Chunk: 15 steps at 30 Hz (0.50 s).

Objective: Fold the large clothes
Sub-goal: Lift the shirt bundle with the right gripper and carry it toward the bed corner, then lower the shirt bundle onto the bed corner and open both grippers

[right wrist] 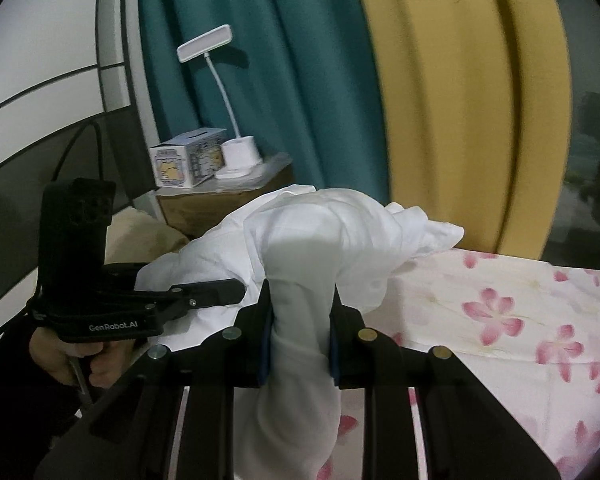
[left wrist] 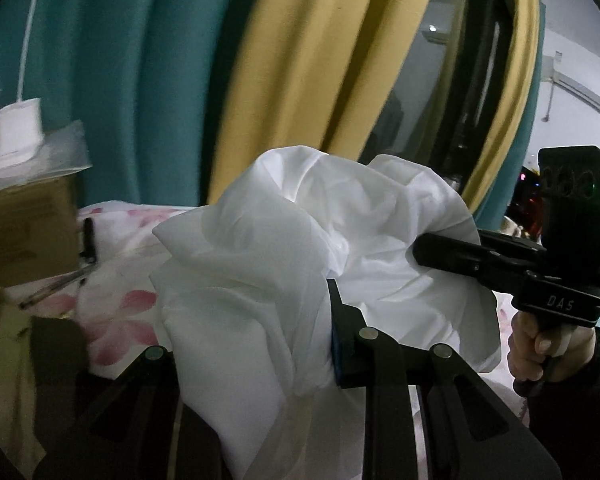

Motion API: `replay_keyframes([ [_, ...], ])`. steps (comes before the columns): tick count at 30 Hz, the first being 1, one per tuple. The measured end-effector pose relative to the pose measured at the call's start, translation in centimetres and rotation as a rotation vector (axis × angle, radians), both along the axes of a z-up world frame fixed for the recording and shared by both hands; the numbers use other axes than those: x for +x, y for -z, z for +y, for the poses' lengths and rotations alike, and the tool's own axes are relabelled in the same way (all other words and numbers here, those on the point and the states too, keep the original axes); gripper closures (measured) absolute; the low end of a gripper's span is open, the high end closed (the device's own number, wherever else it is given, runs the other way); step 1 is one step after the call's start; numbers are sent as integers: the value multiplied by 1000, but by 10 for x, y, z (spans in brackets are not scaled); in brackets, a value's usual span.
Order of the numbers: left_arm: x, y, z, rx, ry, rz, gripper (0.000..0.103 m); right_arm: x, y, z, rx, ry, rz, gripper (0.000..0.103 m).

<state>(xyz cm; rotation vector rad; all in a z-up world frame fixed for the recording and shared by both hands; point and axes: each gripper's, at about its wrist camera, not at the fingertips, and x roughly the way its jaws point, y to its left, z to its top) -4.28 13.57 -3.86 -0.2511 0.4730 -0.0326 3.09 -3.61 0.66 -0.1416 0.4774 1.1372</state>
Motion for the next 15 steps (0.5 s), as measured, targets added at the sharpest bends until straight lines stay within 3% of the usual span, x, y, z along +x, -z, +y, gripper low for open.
replay_keyframes([
  [9,-15,15,40,-5,-65,81,77,11,34,43,20,-71,126,81],
  [15,-1,45,58,-24,-84,200,73,24,76,65,-70,-35,190,81],
])
